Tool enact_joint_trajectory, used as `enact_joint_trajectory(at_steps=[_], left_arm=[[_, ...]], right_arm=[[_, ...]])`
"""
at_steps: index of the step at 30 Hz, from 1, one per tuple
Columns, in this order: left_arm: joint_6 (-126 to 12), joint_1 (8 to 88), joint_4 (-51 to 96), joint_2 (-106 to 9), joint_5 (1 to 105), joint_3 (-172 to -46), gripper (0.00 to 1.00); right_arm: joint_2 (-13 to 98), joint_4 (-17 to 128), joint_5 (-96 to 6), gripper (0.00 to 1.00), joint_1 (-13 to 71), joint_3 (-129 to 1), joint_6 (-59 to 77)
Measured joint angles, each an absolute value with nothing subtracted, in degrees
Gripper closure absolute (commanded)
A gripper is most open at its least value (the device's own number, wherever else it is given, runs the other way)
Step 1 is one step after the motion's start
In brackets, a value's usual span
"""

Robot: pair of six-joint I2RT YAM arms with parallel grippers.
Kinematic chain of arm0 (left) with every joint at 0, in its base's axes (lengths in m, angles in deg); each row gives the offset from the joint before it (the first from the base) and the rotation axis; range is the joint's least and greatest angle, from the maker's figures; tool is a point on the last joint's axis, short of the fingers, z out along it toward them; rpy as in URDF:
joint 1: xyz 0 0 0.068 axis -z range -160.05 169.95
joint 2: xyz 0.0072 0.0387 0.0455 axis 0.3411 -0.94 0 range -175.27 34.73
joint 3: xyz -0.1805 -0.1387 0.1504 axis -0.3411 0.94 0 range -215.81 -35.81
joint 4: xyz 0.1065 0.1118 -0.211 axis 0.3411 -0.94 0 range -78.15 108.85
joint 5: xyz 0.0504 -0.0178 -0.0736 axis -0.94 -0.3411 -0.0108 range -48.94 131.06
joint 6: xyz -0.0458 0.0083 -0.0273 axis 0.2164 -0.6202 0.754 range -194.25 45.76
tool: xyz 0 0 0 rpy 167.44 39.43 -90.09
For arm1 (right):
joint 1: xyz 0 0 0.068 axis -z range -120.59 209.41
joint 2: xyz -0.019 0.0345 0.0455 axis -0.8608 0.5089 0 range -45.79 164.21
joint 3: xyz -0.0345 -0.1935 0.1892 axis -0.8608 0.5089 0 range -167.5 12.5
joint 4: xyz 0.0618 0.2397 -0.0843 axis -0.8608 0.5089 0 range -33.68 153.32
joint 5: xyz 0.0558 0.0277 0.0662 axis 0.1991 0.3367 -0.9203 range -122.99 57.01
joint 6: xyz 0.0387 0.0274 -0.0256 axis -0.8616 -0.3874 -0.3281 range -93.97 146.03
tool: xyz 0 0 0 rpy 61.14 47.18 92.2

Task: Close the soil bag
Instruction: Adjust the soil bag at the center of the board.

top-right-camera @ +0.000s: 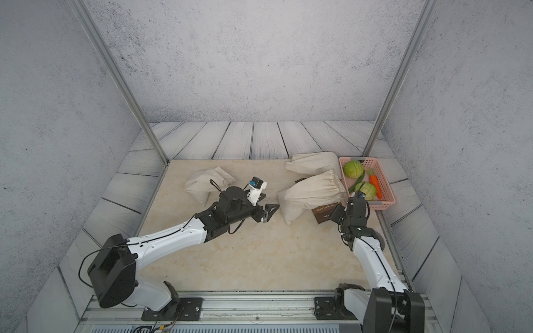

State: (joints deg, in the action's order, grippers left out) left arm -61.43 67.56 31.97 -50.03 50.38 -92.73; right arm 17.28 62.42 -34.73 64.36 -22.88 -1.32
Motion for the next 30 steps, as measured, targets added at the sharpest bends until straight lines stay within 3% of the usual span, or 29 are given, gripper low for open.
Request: enact_joint_trajectory(at_steps=[6,11,15,23,30], left_arm=[[-61.4,67.21,31.8,-50.07,50.19,-92.76,0.1],[-61.38,66.93,31.43,-50.13,49.97,-92.76,0.1],[-61.4,66.82,31.14,-50.18,49.75,-92.76,0.09],[-62.87,66.45,29.59,-50.18,48.66,-93.17,0.07],[-65.69,65.97,27.23,-49.09,46.34,-94.22,0.07]], right_arm=[[20.34,61.05,-37.44,0.44,64.49,-24.95,-0.41],[20.89,61.94,-38.09,0.78,64.51,-26.64,0.05],[21.26,63.58,-38.75,1.0,64.51,-28.17,0.93],[21.0,73.81,-41.92,1.0,62.57,-40.12,4.31],[22.48,84.87,-45.18,1.0,53.41,-59.93,9.17]])
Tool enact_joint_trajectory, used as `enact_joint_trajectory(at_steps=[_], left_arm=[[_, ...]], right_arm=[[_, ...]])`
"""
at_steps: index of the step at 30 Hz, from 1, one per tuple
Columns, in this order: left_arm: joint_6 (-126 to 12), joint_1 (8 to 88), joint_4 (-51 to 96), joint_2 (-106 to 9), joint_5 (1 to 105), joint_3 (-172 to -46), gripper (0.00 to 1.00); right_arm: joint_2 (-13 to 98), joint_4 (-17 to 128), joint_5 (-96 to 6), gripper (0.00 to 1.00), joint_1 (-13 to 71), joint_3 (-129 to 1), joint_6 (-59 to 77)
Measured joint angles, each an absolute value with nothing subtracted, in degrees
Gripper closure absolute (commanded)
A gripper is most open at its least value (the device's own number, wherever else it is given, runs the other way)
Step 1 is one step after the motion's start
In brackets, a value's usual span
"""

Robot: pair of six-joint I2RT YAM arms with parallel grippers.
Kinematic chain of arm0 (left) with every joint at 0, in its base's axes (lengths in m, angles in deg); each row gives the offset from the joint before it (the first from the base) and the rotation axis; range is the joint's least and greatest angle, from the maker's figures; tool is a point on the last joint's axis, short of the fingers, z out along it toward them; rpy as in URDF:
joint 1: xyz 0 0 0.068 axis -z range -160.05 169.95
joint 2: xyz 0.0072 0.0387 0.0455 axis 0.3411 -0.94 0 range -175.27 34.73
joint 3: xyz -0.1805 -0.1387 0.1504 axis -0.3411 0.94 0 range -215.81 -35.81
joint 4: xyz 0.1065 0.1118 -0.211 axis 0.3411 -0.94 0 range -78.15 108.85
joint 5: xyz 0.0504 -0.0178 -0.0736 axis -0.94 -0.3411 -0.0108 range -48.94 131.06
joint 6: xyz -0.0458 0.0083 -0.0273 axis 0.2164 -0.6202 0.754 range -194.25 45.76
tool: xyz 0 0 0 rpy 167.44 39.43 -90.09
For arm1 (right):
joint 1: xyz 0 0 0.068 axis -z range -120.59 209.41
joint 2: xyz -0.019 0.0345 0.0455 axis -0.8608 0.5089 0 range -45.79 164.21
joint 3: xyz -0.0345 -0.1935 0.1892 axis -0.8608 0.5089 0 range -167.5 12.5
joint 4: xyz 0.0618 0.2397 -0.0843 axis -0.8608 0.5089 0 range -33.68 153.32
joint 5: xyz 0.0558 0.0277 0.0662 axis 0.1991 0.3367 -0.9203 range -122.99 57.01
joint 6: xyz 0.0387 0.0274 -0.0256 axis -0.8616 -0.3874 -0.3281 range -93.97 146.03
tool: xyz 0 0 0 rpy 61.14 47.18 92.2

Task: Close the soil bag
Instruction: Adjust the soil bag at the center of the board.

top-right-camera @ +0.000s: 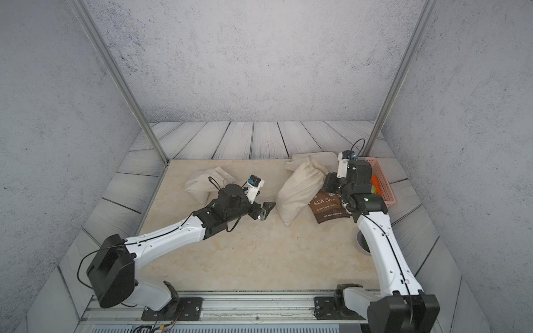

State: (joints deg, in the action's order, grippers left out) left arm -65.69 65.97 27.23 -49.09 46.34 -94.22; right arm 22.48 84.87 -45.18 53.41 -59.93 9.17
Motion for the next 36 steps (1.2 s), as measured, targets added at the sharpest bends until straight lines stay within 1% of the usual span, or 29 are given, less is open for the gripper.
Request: enact_joint_trajectory(at_steps=[4,7,13,15,18,23,26,32,34,36], left_arm=[[-67.52,65.97,26.31,-46.05,45.03,-94.29,0.08],[-69.34,65.92,25.9,-43.42,43.67,-94.72,0.12],[-72.88,65.64,26.71,-41.57,43.78,-96.91,0.27],[-73.62,65.64,27.84,-42.35,44.46,-98.15,0.31],[-74.17,65.64,29.94,-45.11,45.84,-100.36,0.41],[-74.3,65.64,32.13,-51.53,49.33,-104.67,0.45],[-74.26,65.64,33.5,-54.59,50.38,-106.26,0.52],[-74.19,65.66,35.97,-59.6,49.27,-109.17,0.78],[-73.56,65.64,37.42,-60.8,48.7,-109.59,0.85],[-72.79,65.66,38.88,-61.87,48.2,-109.63,0.9]], right_arm=[[26.4,88.54,-46.47,1.0,47.03,-67.55,11.46],[29.89,90.84,-47.73,1.0,42.96,-72.8,12.62],[33.98,93.57,-50.22,1.0,37.26,-78.79,13.95],[34.13,93.9,-51.1,1.0,36.01,-79.03,14.08],[34.13,94.27,-52.02,1.0,34.79,-79.16,14.11],[34.13,94.36,-52.93,1.0,33.45,-79.16,14.08],[34.13,94.38,-53.55,1.0,33.13,-79.16,14.08],[34.13,94.29,-54.71,1.0,32.73,-79.16,14.02],[34.09,94.14,-55.3,1.0,32.71,-79.16,13.82],[33.96,94.01,-55.54,1.0,32.69,-79.16,13.63]])
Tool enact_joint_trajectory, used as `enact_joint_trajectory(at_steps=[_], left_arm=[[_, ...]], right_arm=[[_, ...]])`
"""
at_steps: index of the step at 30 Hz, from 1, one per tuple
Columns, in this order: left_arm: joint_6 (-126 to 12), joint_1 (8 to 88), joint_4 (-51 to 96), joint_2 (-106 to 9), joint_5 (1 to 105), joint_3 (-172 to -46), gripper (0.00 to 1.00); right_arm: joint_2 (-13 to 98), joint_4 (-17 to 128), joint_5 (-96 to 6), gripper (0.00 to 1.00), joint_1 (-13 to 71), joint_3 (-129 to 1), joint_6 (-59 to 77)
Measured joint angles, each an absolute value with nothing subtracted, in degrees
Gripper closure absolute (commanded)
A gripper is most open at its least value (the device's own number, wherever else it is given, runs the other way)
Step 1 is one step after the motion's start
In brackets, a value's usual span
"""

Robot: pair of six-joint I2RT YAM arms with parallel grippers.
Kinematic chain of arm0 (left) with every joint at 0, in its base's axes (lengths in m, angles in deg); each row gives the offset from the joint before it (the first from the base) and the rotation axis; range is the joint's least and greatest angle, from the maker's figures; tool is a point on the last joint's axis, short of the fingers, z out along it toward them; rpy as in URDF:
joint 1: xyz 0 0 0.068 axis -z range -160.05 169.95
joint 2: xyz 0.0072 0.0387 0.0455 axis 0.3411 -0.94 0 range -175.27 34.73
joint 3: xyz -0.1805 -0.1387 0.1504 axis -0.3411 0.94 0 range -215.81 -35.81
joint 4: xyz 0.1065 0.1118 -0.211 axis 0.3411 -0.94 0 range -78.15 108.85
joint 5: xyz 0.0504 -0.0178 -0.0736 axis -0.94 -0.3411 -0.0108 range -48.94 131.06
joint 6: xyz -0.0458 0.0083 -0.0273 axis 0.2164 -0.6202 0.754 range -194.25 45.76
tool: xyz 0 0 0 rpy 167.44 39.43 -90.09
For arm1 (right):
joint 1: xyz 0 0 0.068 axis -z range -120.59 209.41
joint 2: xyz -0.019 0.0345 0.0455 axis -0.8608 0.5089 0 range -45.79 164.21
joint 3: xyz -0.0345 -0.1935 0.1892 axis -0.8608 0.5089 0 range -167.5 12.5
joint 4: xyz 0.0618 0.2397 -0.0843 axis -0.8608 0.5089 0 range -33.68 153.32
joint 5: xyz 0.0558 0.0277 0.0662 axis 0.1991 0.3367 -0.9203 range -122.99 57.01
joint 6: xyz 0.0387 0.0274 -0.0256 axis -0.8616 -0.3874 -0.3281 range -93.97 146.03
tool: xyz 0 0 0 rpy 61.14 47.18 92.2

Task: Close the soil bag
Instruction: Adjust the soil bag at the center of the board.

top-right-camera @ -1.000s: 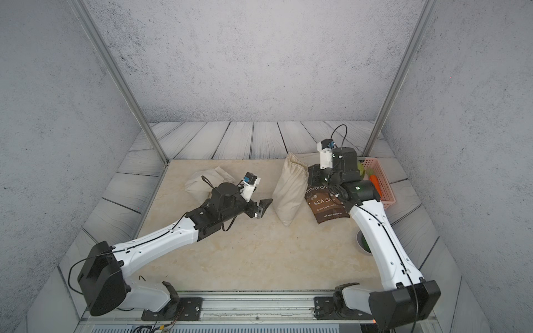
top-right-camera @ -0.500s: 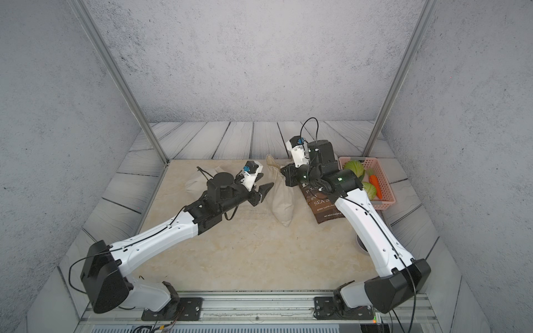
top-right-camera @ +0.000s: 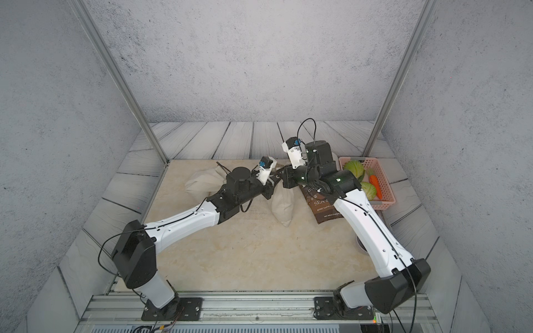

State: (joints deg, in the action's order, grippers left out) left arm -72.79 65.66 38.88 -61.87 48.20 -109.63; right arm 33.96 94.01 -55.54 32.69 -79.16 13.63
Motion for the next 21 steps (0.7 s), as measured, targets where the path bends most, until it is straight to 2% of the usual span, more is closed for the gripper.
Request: enact_joint_trajectory(at_steps=[7,12,21], left_arm=[[-68.25,65.73,47.34,-63.49,42.27,-105.89,0.9],[-64.25,66.08,53.83,-66.68,38.82,-103.47,0.84],[-55.63,65.38,54.16,-76.62,34.84,-98.61,0.79]], right_arm=[[33.5,95.01,-55.54,1.0,32.71,-81.67,12.88],[33.37,96.56,-55.54,1.0,32.73,-85.98,12.53],[28.87,96.63,-55.38,1.0,32.73,-88.71,10.96]])
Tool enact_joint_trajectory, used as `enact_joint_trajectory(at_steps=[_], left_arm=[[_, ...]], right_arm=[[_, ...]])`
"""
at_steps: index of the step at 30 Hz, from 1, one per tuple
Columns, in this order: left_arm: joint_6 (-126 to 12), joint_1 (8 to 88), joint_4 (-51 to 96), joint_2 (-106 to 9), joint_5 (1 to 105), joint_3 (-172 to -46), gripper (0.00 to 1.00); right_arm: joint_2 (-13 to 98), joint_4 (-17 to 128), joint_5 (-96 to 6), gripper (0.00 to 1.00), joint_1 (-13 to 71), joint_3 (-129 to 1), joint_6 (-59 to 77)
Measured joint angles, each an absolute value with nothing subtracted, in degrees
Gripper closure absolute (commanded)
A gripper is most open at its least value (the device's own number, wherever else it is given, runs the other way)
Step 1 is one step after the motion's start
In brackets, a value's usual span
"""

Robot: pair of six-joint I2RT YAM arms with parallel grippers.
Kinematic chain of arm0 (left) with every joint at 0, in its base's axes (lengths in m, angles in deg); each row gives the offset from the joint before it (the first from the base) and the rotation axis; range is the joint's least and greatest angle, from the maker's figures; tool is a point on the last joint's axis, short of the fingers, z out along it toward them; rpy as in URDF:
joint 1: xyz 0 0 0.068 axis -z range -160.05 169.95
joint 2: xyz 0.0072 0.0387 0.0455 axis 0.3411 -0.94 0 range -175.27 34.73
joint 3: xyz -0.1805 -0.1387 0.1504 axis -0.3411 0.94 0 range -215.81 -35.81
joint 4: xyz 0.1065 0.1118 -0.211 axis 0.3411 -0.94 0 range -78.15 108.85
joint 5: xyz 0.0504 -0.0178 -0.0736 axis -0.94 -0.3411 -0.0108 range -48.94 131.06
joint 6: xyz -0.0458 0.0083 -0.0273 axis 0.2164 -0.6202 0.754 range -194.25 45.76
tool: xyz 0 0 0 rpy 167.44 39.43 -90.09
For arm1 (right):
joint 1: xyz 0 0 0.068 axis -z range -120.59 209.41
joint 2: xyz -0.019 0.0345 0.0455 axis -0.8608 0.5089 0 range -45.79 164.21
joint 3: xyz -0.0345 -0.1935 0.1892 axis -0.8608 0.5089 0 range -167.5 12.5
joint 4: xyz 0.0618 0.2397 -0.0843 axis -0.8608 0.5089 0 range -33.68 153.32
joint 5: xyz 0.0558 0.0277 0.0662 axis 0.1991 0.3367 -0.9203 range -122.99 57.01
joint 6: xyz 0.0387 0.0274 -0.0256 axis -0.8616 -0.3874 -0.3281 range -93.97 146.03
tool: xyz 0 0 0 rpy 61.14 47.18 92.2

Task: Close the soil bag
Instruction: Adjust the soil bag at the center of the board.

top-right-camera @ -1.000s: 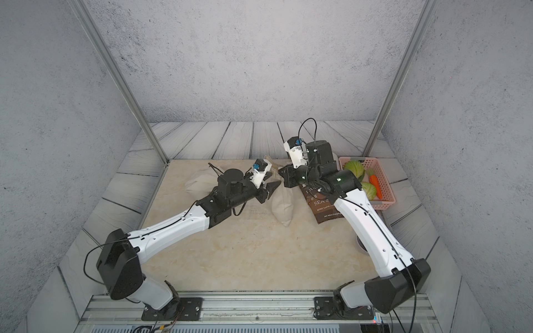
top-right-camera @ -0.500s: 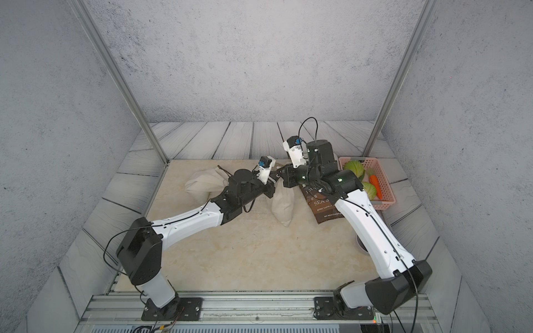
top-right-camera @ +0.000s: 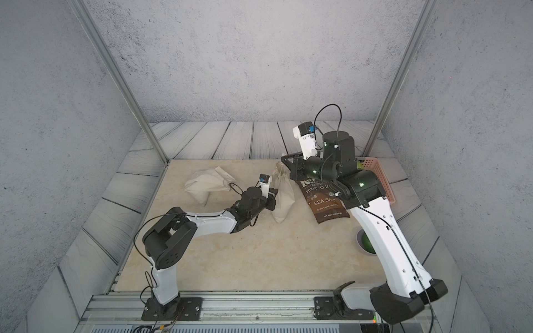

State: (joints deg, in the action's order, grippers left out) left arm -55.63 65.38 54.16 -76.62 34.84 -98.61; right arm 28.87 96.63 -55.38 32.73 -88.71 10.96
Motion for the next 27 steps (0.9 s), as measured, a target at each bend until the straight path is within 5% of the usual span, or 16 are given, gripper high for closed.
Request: enact_joint_trajectory(at_steps=[5,14,19,27], left_arm=[[-53.4,62.8,54.35,-75.07,35.32,-93.32,0.62],[-62.52,62.23,53.57,-50.42,43.39,-88.14,0.24],[-66.17,62.23,51.69,-43.47,51.83,-90.7,0.18],[-67.63,62.4,45.15,-47.34,61.88,-101.76,0.19]], right_arm=[[28.36,93.99,-55.51,1.0,32.67,-88.01,10.11],[31.86,90.16,-56.5,1.0,32.56,-85.67,9.56],[32.74,88.85,-57.68,1.0,32.58,-85.63,8.62],[32.74,87.08,-59.86,1.0,32.25,-85.63,6.63]])
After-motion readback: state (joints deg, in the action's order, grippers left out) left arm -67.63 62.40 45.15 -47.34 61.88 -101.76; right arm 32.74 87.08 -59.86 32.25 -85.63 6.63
